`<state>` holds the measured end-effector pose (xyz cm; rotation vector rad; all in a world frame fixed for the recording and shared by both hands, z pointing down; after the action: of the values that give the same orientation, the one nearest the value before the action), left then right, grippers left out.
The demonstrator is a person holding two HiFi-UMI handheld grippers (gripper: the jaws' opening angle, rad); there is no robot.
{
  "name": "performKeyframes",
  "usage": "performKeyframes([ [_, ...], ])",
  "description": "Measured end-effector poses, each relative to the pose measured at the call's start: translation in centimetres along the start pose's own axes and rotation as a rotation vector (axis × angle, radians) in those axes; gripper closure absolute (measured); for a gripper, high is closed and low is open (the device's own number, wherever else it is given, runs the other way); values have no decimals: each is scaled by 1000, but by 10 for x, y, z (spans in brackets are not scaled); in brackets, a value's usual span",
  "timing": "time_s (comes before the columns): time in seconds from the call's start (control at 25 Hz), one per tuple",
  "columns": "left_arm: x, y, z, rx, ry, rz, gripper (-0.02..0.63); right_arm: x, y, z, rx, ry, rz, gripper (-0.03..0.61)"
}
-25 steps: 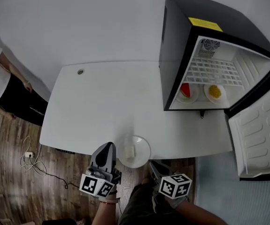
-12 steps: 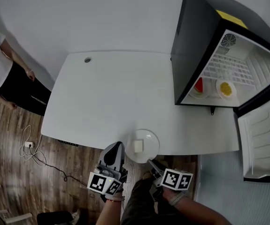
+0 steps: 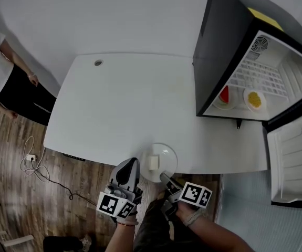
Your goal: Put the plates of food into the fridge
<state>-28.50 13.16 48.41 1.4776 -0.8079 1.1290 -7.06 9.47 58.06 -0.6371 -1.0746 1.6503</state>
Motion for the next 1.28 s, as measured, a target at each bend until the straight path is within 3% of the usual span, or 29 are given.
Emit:
performKeyframes([
  [0.32, -4, 2, 1, -10, 5, 5, 607, 0, 0, 9, -71, 0, 55, 489],
  [0.44, -4, 2, 2, -13, 15, 3, 607, -1, -3, 8, -78, -4, 95, 544],
  [0.84, -7, -1, 20, 11, 39, -3, 607, -15, -4, -7, -153, -27, 189, 561],
  [1.28, -25, -26, 81, 121, 28, 18, 607, -69, 3, -78, -127, -181, 250, 561],
])
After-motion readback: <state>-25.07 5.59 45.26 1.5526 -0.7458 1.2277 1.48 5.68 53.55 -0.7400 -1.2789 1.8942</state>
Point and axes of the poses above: the fingertips, and each gripper's own axes: z forward along the fingers, y to its left, x out of its underside, the point moved 10 cm from there along -z, backward along the fingers, and after that the axes turned 4 degrees about y, right-handed, at the moved point
